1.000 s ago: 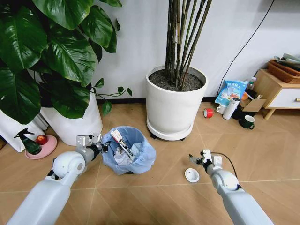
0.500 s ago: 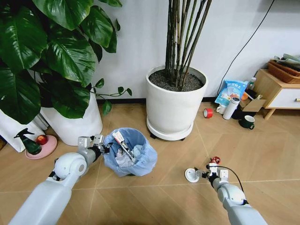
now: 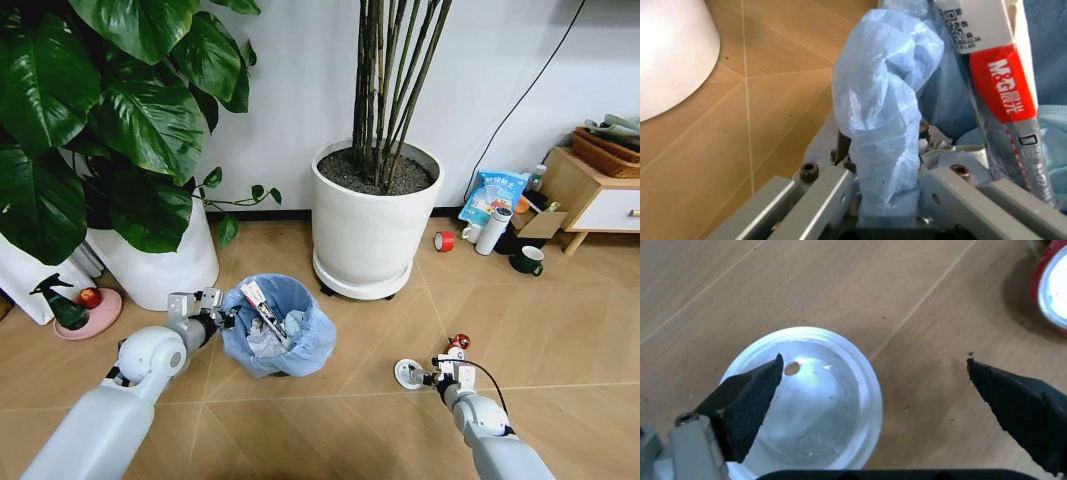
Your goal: Pick up the trash bin and place the garbage on the floor into it.
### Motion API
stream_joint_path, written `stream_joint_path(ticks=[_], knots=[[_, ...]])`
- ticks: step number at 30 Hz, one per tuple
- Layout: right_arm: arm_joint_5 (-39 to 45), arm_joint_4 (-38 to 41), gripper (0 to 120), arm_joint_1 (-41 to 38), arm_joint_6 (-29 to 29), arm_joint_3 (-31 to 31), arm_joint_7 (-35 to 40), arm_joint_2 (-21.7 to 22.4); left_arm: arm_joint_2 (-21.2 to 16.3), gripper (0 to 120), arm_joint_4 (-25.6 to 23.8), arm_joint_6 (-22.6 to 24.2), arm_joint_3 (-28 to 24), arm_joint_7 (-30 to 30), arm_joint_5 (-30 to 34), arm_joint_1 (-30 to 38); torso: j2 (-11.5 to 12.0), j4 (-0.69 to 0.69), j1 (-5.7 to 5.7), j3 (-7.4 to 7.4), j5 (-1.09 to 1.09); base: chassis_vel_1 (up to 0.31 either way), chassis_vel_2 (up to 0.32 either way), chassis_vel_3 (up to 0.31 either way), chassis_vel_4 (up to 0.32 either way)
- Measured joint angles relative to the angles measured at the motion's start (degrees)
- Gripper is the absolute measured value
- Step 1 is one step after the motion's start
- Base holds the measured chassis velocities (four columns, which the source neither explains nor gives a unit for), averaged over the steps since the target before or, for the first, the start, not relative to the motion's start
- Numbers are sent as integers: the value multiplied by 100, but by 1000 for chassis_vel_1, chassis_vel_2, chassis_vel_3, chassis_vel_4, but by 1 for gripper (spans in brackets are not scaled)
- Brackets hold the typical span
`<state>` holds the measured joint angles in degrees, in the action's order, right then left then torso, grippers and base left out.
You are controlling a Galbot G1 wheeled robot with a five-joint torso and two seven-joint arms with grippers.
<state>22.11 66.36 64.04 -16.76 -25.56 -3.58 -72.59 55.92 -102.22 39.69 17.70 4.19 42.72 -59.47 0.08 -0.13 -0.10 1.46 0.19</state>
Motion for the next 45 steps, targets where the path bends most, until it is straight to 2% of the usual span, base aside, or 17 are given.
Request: stream_joint_path(ticks=[2, 4, 5, 8, 9, 12, 13, 15, 17, 21, 25, 29, 32, 38, 45], knots=[[-15, -26, 97, -18, 4, 10, -1, -19, -3, 0, 2, 0, 0, -2, 0, 1, 0, 0, 0, 0, -1, 0, 0, 0, 0], [-37, -89, 86, -60, 9, 19, -12, -58, -16, 0, 3, -1, 0, -4, 1, 5, 0, 0, 0, 0, -2, 0, 0, 0, 0], [-37, -89, 86, -60, 9, 19, -12, -58, -16, 0, 3, -1, 0, -4, 1, 5, 0, 0, 0, 0, -2, 0, 0, 0, 0], [-57, -217, 70, -141, 8, 19, -31, -126, -32, 0, 25, -2, 6, -28, 8, 20, 0, 0, 0, 0, -1, 0, 0, 0, 0], [-57, -217, 70, -141, 8, 19, -31, -126, -32, 0, 25, -2, 6, -28, 8, 20, 0, 0, 0, 0, -1, 0, 0, 0, 0], [-68, -314, 55, -187, 27, 16, -62, -136, -22, 0, 36, -2, 7, -36, 10, 29, 0, -1, 0, 0, 2, 0, 0, 0, 0], [-68, -314, 55, -187, 27, 16, -62, -136, -22, 0, 36, -2, 7, -36, 10, 29, 0, -1, 0, 0, 2, 0, 0, 0, 0], [-68, -348, 45, -203, 38, 2, -81, -141, -18, 0, 42, -2, 6, -37, 11, 31, 0, -2, 0, -1, 3, 0, 0, 0, 0], [-68, -356, 45, -207, 40, -2, -85, -145, -17, 0, 43, -2, 7, -37, 11, 32, 0, -2, 0, -1, 3, 0, 0, 0, 0], [-64, -348, 26, -200, 50, -8, -124, -163, -10, 0, 44, -2, 7, -39, 19, 42, 0, 0, 0, -1, -2, 0, 0, 0, 0], [-63, -325, 21, -186, 60, -6, -130, -171, -6, 0, 44, -2, 7, -39, 20, 43, 0, 0, 0, -1, -1, 0, 0, 0, 0], [-74, -307, 4, -179, 104, -1, -136, -197, -2, 0, 43, -2, 6, -40, 21, 46, 0, 1, 0, 0, -4, 0, 0, 0, 0], [-75, -281, 0, -165, 121, -8, -138, -203, -8, 0, 31, -1, 6, -40, 21, 45, 0, 1, -1, 1, -5, 0, 0, 0, 0], [-73, -188, 0, -127, 162, -35, -138, -216, -18, 0, 2, 2, 6, -40, 22, 28, 0, 0, -1, 1, -2, 0, 0, 0, 0], [-245, 491, 0, 30, 332, -137, -38, -195, -34, 0, -33, 2, 12, -41, 22, 0, 0, 0, -1, 0, -2, 0, 0, 0, 0]])
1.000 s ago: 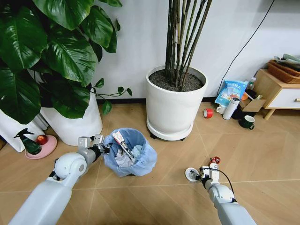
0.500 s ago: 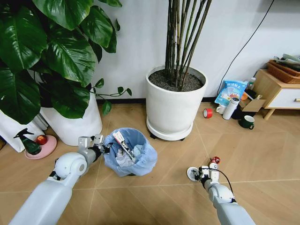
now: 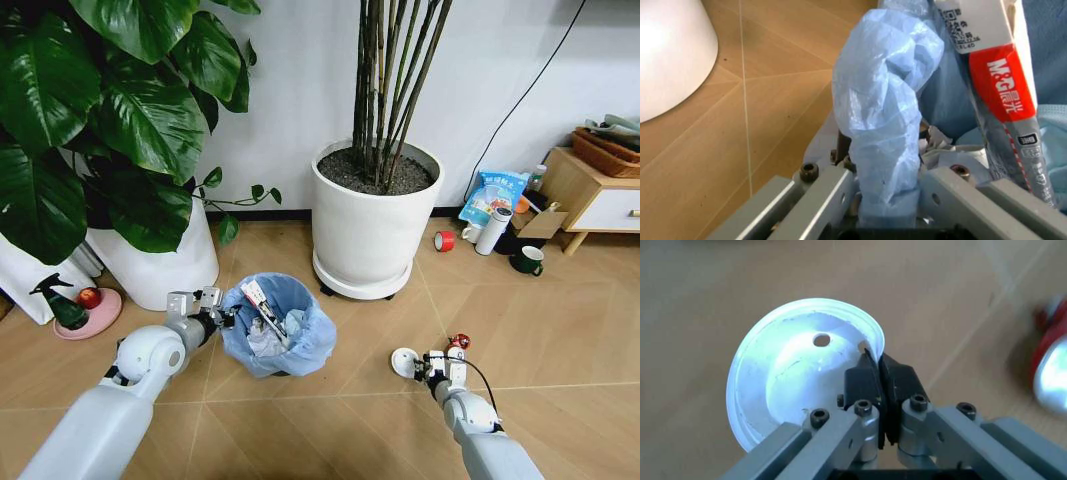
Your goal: Pick up the trash bin and place the garbage on the floor into it.
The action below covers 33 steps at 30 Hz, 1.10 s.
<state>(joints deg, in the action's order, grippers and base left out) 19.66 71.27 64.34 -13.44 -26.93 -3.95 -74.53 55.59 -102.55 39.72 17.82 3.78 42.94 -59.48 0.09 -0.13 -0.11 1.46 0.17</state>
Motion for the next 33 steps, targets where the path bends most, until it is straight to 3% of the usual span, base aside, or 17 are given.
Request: stream_joint_path(ticks=[2, 5, 11, 19, 26, 33], knots=[[0, 0, 0, 0, 0, 0, 0, 0, 0, 0, 0, 0, 0, 0, 0, 0, 0, 0, 0, 0, 0, 0, 0, 0, 0], [-415, 614, 0, 53, 321, -106, 17, 63, -8, 0, -43, 0, 17, -1, 0, -42, 0, -1, 0, -1, 0, 0, 0, 0, 0], [-488, 1309, 0, 136, 475, -148, 22, 212, -37, 0, -80, -1, 58, -5, -15, -106, 0, 0, 0, -1, 0, 0, 0, 0, 0], [14, 2625, 0, 141, 397, 46, 204, 587, -41, 0, -58, -3, 28, -36, -52, -104, 0, -1, 0, -1, 1, 0, 0, 0, 0], [932, 3643, 0, -334, 132, 759, 575, 1258, 0, 0, -36, -3, -107, -39, -65, -4, 0, 0, 1, -1, 0, 0, 0, 0, 0], [1343, 3929, 0, -828, 82, 1562, 641, 1582, 26, 0, 48, -2, -270, -72, -99, 135, 0, -1, 1, -1, 1, 0, 0, 0, 0]])
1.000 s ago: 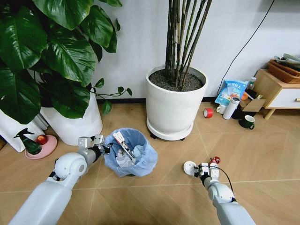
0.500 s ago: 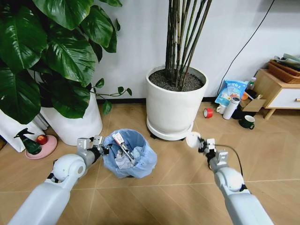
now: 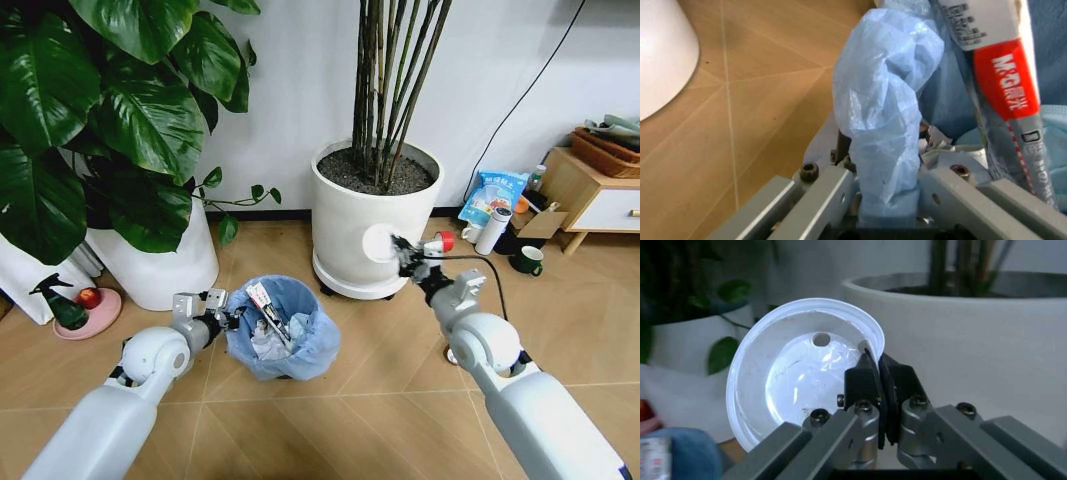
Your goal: Pick up the trash bin and place the garbage on the floor into it.
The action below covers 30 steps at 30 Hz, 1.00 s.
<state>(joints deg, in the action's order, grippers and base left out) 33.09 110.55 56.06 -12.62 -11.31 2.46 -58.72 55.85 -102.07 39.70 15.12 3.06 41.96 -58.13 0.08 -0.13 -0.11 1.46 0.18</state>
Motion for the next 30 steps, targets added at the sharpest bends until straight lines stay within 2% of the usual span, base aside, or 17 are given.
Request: stream_joint_path(ticks=[3, 8, 19, 21, 22, 24, 26, 29, 30], knots=[[79, -44, 0, -338, 1, 491, -1, 22, 31, 0, 33, 6, -172, -8, -7, 118, 0, 1, 0, 0, -1, 0, 0, 0, 0], [117, -244, 0, -892, -34, 1213, 9, -178, 97, 0, 138, 23, -418, 6, 26, 355, 0, 0, 0, 0, 0, 0, 0, 0, 0], [-1, -513, 0, -1069, -290, 1911, 116, -211, 158, 0, 357, 36, -577, 4, 88, 642, 0, 0, 0, 0, 0, 0, 0, 0, 0], [-41, -567, 9, -1056, -310, 2003, 141, -232, 185, 0, 394, 36, -597, 2, 89, 674, 0, 0, 0, 0, -1, 0, 0, 0, 0], [-41, -567, 9, -1056, -310, 2003, 141, -232, 185, 0, 394, 36, -597, 2, 89, 674, 0, 0, 0, 0, -1, 0, 0, 0, 0], [-77, -588, 20, -1052, -323, 2068, 149, -239, 199, 0, 410, 36, -608, 3, 92, 695, 0, 0, 0, 0, -1, 0, 0, 0, 0], [-81, -588, 23, -1053, -332, 2081, 150, -236, 198, 0, 412, 37, -609, 5, 98, 702, 0, 0, 0, 0, 0, 0, 0, 0, 0], [-98, -597, 39, -1058, -343, 2106, 163, -242, 197, 0, 422, 35, -603, 14, 108, 730, 0, 0, 0, 0, 0, 0, 0, 0, 0], [-98, -597, 39, -1058, -343, 2106, 163, -242, 197, 0, 422, 35, -603, 14, 108, 730, 0, 0, 0, 0, 0, 0, 0, 0, 0]])
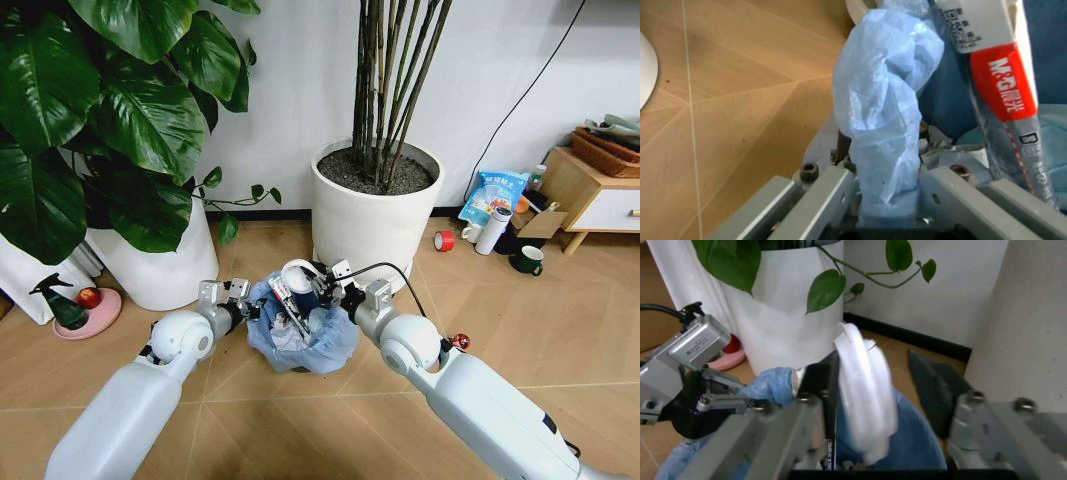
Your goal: Pick up the trash bin and place the garbage on the floor into it.
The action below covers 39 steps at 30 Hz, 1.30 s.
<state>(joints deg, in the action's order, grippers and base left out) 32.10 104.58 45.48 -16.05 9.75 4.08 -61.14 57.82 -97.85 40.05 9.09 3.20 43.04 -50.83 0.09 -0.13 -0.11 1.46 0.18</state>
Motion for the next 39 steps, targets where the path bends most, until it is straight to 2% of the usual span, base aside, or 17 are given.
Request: stream_joint_path(ticks=[3, 4, 6, 8, 11, 12, 15, 22, 25, 28, 29, 34, 39], knots=[[-6, -20, 54, 18, 0, 2, 17, -42, -4, 0, 1, -1, 22, 3, 7, 5, 0, 0, 0, 0, 0, 0, 0, 0, 0], [-6, -20, 54, 18, 0, 2, 17, -42, -4, 0, 1, -1, 22, 3, 7, 5, 0, 0, 0, 0, 0, 0, 0, 0, 0], [-4, -21, 63, 30, -1, 2, 25, -56, -2, 0, 0, -1, 35, 6, 7, 3, 0, 0, 0, 0, -1, 0, 0, 0, 0], [-3, -24, 66, 34, -1, 2, 27, -62, 3, 0, -8, -1, 42, 7, 7, -7, 0, 0, 0, 0, 0, 0, 0, 0, 0], [-1, -61, 84, 35, -1, 2, 39, -94, 12, 0, -39, -1, 63, 11, -1, -46, 0, 0, 0, 0, 0, 0, 0, 0, 0], [-1, -61, 84, 35, -1, 2, 39, -94, 12, 0, -39, -1, 63, 11, -1, -46, 0, 0, 0, 0, 0, 0, 0, 0, 0], [1, -97, 96, 38, -4, -67, 104, -148, 7, 0, -73, -3, 117, 15, -4, -86, 0, 1, 0, 0, 0, 0, 0, 0, 0], [5, -210, 100, 322, -55, -571, 394, -156, -6, 0, -100, -11, 260, 23, -8, -180, 0, 2, 0, 0, -1, 0, 0, 0, 0], [-147, -629, 100, 602, -50, -1132, 545, -66, -35, 0, -157, -18, 347, 23, -14, -277, 0, -1, 0, 0, -2, 0, 0, 0, 0], [-188, -850, 100, 679, -57, -1349, 568, -66, -39, 0, -181, -21, 365, 21, -17, -310, 0, 0, 0, 0, -1, 0, 0, 0, 0], [-137, -1314, 100, 792, -166, -1735, 677, -103, -53, 0, -206, -29, 390, 18, -22, -352, 0, 0, 0, 0, -2, 0, 0, 0, 0], [-21, -1941, 100, 845, -395, -2116, 978, -249, -66, 0, -227, -34, 396, 12, -23, -370, -1, 0, 0, 0, -1, 0, 0, 0, 0], [0, -3045, 100, 837, -546, -2702, 1273, -577, -110, 0, -297, -40, 417, 2, -18, -433, -1, 0, 0, 0, -1, 0, 0, 0, 0]])
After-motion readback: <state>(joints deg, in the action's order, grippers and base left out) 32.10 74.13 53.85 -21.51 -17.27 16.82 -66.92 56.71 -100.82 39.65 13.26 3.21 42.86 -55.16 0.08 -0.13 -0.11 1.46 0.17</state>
